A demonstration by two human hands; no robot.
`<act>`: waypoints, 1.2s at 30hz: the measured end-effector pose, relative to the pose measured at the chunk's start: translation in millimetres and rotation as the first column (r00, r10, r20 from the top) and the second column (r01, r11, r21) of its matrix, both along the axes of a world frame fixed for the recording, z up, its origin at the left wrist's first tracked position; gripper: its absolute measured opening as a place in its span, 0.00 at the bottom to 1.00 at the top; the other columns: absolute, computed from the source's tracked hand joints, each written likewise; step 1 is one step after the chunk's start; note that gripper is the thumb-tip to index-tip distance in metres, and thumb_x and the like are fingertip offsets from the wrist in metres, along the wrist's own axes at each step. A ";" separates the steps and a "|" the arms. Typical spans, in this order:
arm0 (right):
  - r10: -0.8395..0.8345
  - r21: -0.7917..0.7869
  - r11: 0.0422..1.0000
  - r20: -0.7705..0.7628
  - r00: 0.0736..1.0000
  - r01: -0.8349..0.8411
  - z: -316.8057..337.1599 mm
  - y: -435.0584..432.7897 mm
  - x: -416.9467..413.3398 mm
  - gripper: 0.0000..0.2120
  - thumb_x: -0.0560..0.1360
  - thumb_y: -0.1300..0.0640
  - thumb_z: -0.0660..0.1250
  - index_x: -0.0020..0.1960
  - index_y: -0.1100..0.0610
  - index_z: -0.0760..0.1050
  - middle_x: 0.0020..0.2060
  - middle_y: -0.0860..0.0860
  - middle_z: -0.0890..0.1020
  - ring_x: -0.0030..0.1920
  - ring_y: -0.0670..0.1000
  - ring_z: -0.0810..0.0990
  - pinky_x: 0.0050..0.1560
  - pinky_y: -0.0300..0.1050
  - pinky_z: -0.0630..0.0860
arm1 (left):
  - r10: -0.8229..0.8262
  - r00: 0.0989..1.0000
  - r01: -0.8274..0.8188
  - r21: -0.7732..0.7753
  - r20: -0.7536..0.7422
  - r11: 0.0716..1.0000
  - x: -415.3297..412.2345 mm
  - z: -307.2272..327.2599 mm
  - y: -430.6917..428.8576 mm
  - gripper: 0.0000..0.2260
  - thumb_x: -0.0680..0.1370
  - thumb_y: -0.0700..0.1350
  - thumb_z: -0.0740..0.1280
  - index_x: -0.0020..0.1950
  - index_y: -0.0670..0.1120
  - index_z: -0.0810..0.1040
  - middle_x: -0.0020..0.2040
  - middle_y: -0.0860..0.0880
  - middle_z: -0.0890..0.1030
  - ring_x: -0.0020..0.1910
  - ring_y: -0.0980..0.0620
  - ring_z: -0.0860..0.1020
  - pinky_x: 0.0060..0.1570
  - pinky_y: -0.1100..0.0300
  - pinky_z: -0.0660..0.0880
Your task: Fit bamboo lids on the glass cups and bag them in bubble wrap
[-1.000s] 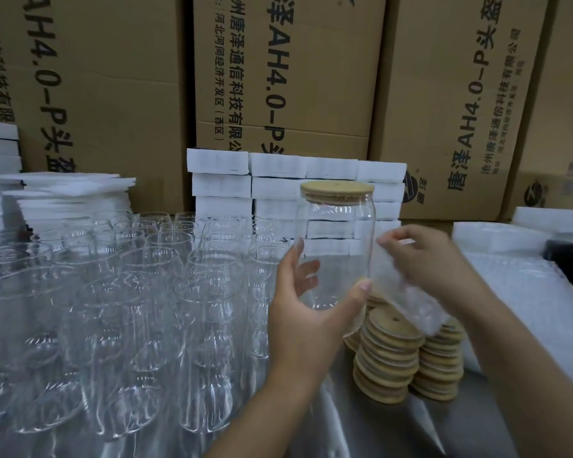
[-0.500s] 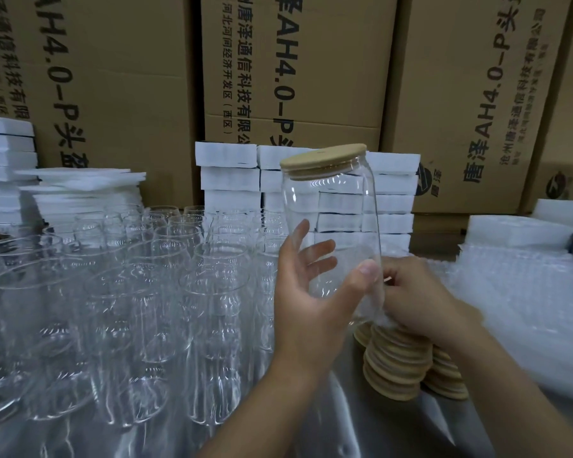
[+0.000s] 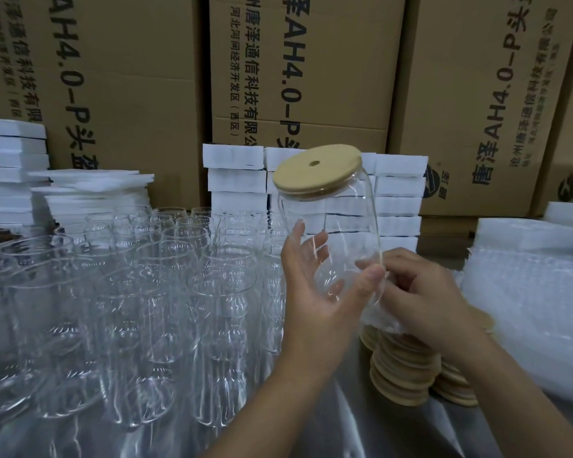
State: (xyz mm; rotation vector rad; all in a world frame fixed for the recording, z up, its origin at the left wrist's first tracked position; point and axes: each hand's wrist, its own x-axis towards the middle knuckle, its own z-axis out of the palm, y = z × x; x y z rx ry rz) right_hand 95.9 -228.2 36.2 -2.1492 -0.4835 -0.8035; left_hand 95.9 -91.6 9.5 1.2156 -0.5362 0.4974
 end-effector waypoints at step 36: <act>0.037 0.282 0.951 0.295 0.955 -0.124 0.2 -1.3 -6.1 0.21 0.60 0.41 0.71 0.51 0.27 0.70 0.50 0.47 0.80 0.47 0.54 0.80 0.43 0.62 0.79 | 0.173 0.968 -0.228 0.342 0.182 0.912 -3.4 -2.5 4.0 0.44 0.64 0.54 0.77 0.75 0.56 0.59 0.70 0.62 0.64 0.70 0.68 0.62 0.64 0.77 0.60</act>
